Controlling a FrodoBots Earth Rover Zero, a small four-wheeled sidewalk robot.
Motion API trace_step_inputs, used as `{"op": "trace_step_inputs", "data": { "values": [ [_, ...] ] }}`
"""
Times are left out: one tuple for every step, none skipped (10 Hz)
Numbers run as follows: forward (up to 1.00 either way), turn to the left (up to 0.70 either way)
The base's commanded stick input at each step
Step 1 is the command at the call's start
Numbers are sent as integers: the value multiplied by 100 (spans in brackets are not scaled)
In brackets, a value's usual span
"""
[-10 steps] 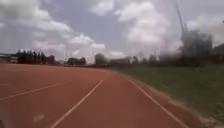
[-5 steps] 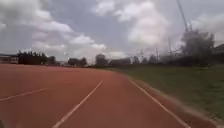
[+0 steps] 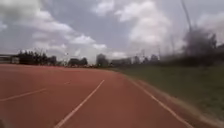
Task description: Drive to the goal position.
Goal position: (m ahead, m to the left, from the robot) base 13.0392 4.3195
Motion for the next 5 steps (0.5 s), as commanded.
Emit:
{"op": "trace_step_inputs", "data": {
  "values": [
    [70,0],
    [70,0],
    [70,0],
    [70,2],
    [70,4]
  ]
}}
